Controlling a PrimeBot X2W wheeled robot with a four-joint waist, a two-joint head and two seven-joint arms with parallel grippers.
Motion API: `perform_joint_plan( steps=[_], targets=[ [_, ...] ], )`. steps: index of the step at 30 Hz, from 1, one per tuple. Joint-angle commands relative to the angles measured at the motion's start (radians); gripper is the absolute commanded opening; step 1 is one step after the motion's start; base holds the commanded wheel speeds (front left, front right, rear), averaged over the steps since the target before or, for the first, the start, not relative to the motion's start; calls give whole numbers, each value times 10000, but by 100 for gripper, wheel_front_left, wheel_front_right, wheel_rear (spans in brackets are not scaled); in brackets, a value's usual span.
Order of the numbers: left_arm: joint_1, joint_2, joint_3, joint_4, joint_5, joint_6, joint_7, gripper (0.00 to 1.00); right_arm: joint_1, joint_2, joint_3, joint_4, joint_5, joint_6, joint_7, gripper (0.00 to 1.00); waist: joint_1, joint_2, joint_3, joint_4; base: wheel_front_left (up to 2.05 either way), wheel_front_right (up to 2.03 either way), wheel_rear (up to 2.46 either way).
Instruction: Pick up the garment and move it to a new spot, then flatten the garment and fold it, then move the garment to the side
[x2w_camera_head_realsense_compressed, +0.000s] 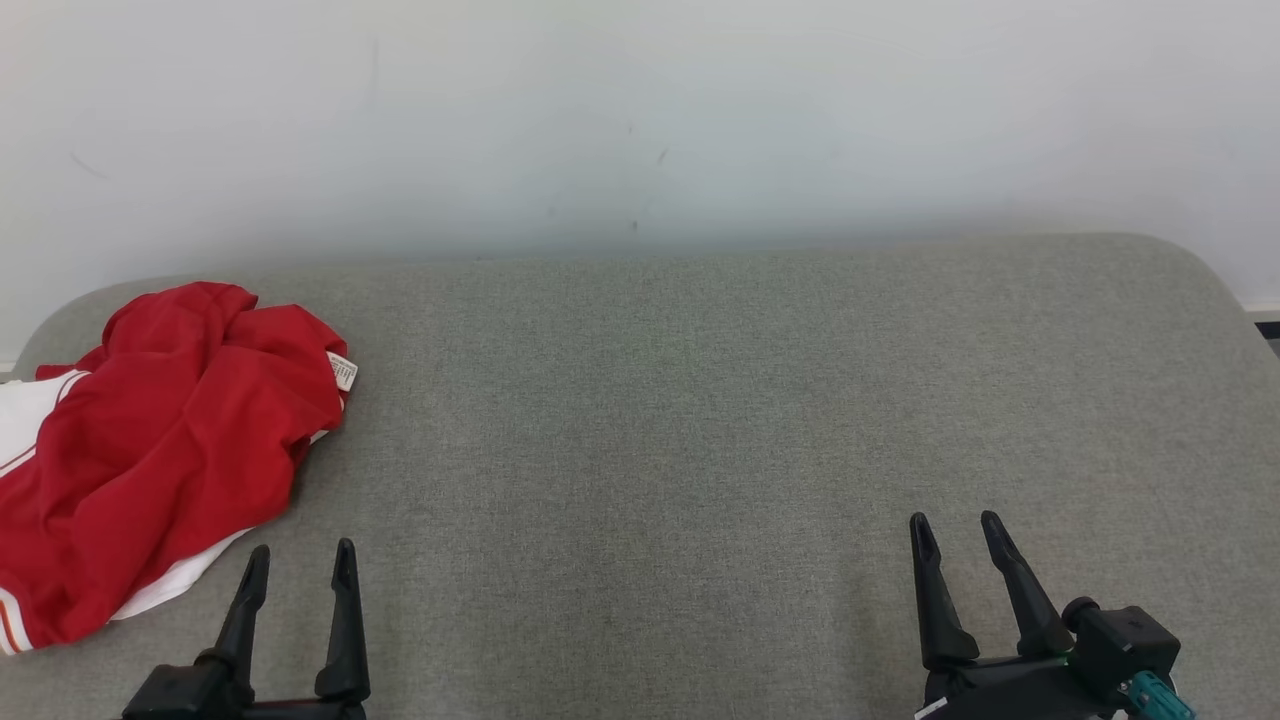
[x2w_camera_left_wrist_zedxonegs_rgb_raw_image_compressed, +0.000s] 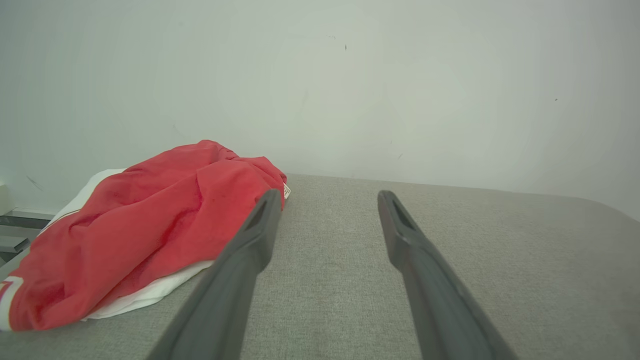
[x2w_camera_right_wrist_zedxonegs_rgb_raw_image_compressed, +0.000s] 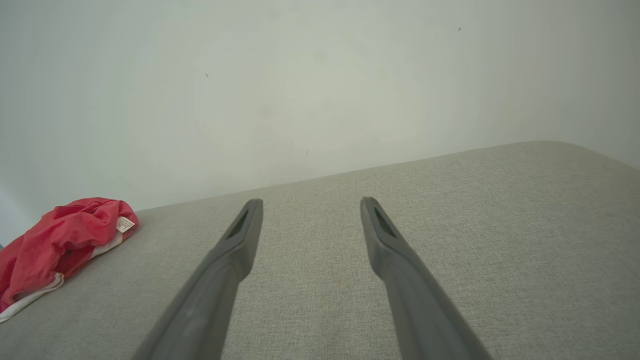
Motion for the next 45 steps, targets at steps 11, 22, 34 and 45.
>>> perform_joint_plan(
  steps=[11, 22, 34, 45],
  targets=[
    [-76, -26, 36, 103, -135, 104, -14, 100, -55, -26, 24, 109, 138, -24, -33, 100, 0, 0, -31, 10, 0, 0, 0],
    [-74, -7, 23, 79, -203, 79, -14, 100, 53, -26, -14, 62, 139, -24, -31, 100, 0, 0, -10, 161, 0, 0, 0],
    [-107, 102, 244, -13, -219, 286, -14, 100, 73, -25, 189, 102, 309, -23, -30, 100, 0, 0, 116, 1124, 0, 0, 0],
    [-52, 175, 319, 29, -237, 381, -13, 100, 10, -23, 387, 159, 383, -24, -30, 100, 0, 0, 230, 2569, 0, 0, 0]
  ],
)
